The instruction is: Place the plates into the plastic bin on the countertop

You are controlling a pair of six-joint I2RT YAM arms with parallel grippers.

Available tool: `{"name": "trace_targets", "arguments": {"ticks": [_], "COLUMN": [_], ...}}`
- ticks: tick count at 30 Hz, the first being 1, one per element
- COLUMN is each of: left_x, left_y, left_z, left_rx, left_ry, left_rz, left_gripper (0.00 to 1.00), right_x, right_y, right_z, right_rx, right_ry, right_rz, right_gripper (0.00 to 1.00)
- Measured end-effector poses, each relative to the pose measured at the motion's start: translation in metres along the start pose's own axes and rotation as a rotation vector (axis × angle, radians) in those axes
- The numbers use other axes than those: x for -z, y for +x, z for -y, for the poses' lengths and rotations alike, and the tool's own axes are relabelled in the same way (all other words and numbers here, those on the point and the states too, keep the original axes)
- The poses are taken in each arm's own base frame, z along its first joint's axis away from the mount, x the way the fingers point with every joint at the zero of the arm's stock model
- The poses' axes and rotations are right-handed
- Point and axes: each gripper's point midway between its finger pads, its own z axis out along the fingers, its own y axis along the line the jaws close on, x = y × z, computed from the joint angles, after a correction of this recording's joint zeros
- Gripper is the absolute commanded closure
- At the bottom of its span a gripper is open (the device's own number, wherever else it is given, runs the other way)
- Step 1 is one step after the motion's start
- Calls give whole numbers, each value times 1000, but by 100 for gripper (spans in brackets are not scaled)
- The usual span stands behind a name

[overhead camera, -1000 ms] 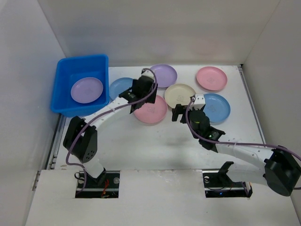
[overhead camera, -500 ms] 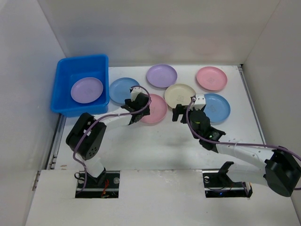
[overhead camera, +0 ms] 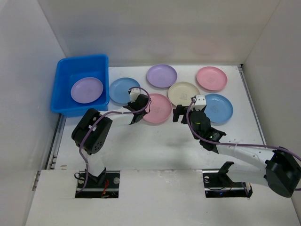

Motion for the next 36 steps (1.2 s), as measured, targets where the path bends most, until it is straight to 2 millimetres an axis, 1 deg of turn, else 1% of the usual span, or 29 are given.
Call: {"name": "trace_targets", "arguments": {"ticks": [2,4,6,7,9,11,13,15,17,18,20,23,25,26,28,30,32,36], "left_x": [-1,1,8,15,34,62,91,118,140,148,161,171,172,171,165,156,143,110], "left_y": [-4,-3,-1,-1,-5,-19,-41,-71,-109,-128,-170,-224,-251,-260,-268,-267,-263,-250], "left_z": [5,8,10,11,13,13,9,-5,-24,-35,-64,-118,-160,-181,-218,-247,-265,-287], "left_rx": [23,20,7,-5,-32,-54,-69,-48,-7,15,69,162,234,267,330,376,407,451], "left_ry": [18,27,40,49,74,109,145,156,144,128,71,-52,-151,-203,-294,-371,-425,-485], "left_rz": [14,14,12,13,20,43,82,144,218,253,329,422,469,486,505,500,483,441], "left_gripper": [99,99,98,97,96,96,96,95,95,95,94,94,93,93,93,93,93,93], "right_x": [0,0,0,0,0,0,0,0,0,-1,-1,-1,-1,-1,-1,-2,-3,-6], "right_y": [0,0,0,0,0,0,0,0,1,1,2,3,3,4,6,10,14,24], "right_z": [0,0,0,0,1,1,1,1,1,1,1,1,1,0,-1,-3,-2,-3], "right_rx": [0,0,0,0,0,0,0,0,1,3,4,6,6,7,11,18,25,42], "right_ry": [0,1,2,3,4,4,4,4,5,6,7,7,6,6,2,-1,2,4], "right_rz": [0,0,1,1,1,1,1,1,-1,-2,-5,-7,-8,-9,-13,-23,-33,-57], "right_gripper": [0,0,0,0,0,0,0,0,0,0,0,0,0,0,0,0,0,0]}}
